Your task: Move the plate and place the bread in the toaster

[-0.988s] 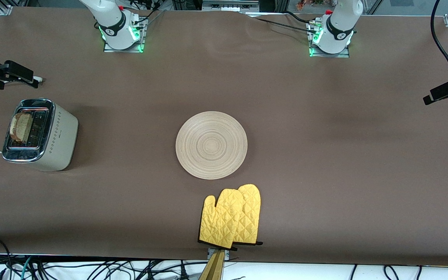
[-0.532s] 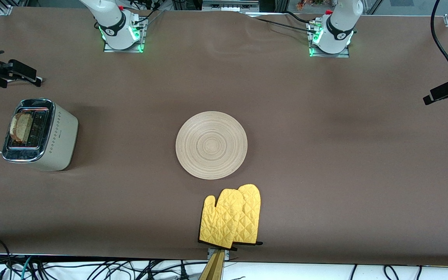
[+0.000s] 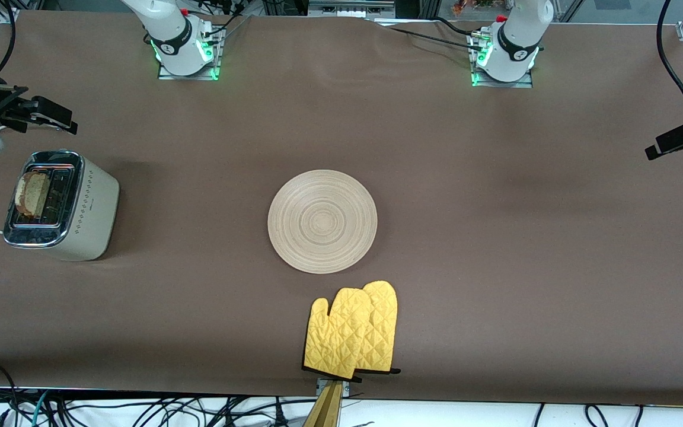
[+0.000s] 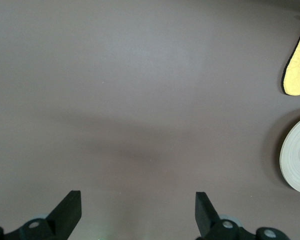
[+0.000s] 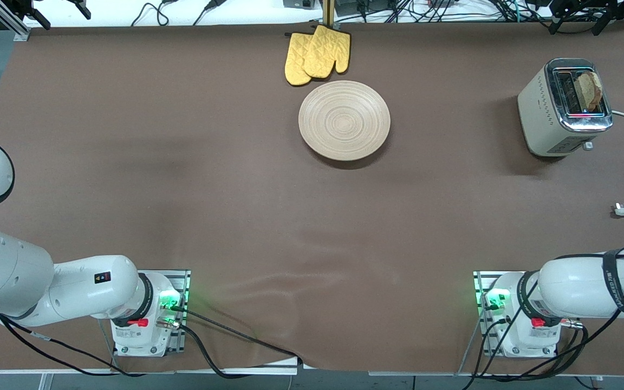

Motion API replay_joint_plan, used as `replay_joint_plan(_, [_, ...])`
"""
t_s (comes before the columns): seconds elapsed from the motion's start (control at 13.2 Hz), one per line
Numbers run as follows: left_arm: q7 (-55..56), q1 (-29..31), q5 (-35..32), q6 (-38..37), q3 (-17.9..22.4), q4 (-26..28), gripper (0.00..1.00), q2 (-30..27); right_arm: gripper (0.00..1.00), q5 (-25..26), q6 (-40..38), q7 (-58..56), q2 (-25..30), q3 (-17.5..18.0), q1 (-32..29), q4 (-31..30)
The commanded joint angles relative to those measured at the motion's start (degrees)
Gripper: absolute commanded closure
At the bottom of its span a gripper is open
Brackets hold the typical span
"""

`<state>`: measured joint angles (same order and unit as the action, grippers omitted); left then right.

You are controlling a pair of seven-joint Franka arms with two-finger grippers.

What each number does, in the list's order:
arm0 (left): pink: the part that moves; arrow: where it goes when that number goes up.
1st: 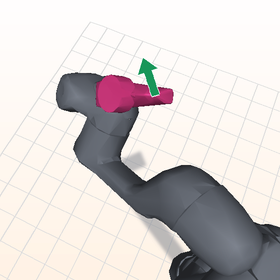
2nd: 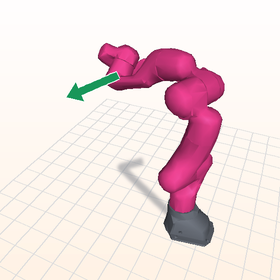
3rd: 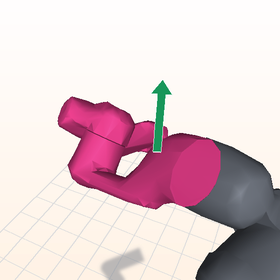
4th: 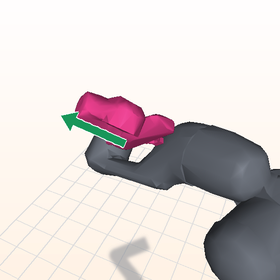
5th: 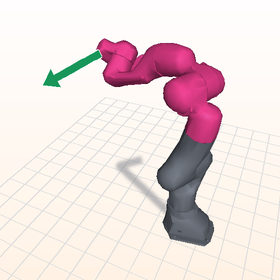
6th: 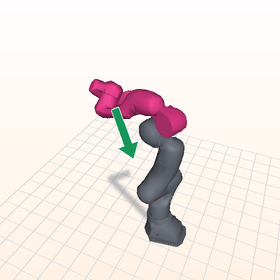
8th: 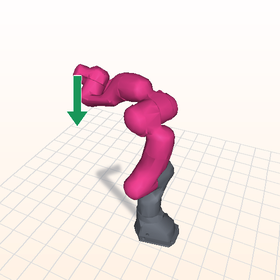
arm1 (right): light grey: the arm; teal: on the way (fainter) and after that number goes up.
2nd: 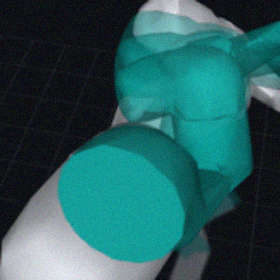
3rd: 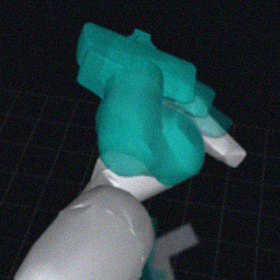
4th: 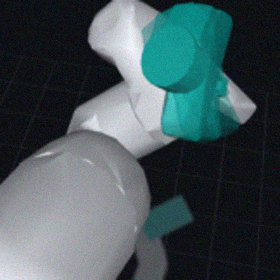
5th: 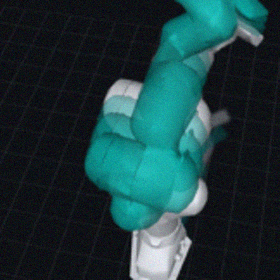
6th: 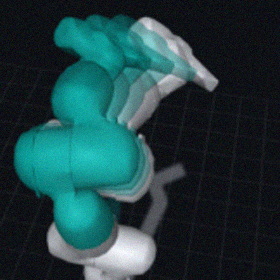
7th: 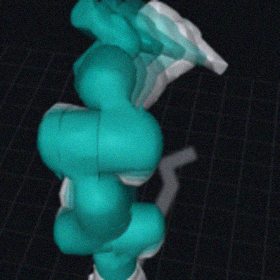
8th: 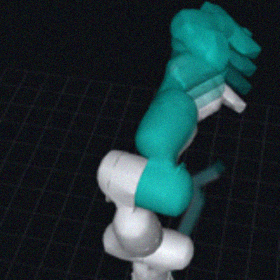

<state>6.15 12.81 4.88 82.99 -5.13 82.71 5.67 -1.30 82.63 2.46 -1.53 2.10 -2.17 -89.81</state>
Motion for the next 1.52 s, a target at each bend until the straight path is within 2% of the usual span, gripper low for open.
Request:
replay_joint_plan(0.0, [-1.40, 0.20, 0.48, -0.46, 0.12, -1.14, 0.00, 0.31, 0.00, 0.51, 0.60, -0.26, 0.48, 0.62, -0.73, -0.54])
replay_joint_plan(0.23, [-1.40, 0.11, 0.48, -0.46, 0.12, -1.14, 0.00, 0.31, 0.00, 0.86, 0.17, 0.18, -1.19, 0.71, -0.39, 2.00])
replay_joint_plan(1.44, [-1.32, 0.11, 0.48, -0.46, 0.12, -1.14, 0.00, 0.31, 0.00, 1.03, 0.17, -0.17, -1.63, 0.71, -0.65, 2.10])
